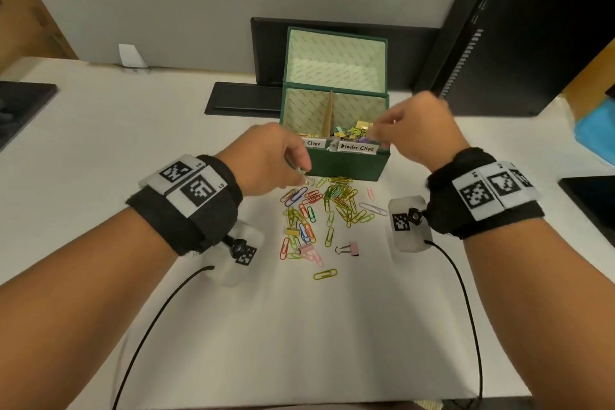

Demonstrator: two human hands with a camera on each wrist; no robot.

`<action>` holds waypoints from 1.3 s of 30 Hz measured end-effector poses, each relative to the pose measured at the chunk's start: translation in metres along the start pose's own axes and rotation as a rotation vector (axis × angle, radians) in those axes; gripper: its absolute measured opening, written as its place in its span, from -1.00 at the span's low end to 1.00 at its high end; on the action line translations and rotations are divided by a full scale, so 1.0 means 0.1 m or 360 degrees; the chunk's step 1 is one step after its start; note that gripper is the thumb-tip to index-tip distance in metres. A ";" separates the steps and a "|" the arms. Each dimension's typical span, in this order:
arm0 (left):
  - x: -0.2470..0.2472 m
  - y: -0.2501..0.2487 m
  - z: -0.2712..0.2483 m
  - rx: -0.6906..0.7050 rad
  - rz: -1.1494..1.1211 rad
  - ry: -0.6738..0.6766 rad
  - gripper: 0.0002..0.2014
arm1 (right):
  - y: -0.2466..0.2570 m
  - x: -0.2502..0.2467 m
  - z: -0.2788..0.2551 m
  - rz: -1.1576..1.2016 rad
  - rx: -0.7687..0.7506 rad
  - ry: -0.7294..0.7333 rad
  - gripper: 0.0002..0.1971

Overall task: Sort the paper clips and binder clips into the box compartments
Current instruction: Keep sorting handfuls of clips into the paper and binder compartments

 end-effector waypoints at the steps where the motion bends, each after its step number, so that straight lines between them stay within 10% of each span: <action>1: -0.07 -0.04 0.02 -0.0001 -0.0052 -0.0039 -0.87 | -0.09 0.08 -0.01 -0.0042 0.0060 0.0078 -0.77; 16: -0.42 -0.31 0.53 0.0007 -0.0345 -0.0672 -0.83 | -0.44 0.07 -0.66 0.0345 0.0117 0.0088 -0.90; 21: -0.03 -0.43 0.67 0.0097 0.0136 -0.0284 -0.45 | -0.33 0.48 -0.87 0.0255 0.0127 0.0565 -0.91; 26: -0.17 -0.41 0.45 0.0207 0.0115 -0.0362 -0.77 | -0.32 0.72 -1.01 0.0171 0.0108 0.0887 -0.90; 39: 0.68 -0.08 -0.17 0.0191 0.0647 0.0630 -0.72 | -0.29 0.97 -1.03 -0.0153 0.0041 0.1019 -0.80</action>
Point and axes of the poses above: each hand's wrist, its own z-axis towards the middle knuckle, its own x-axis out of the palm, y = z × x, the point moved 10 cm from there along z, towards the middle knuckle, and after that the axes turned 11 degrees about z, right-handed, at the moved point
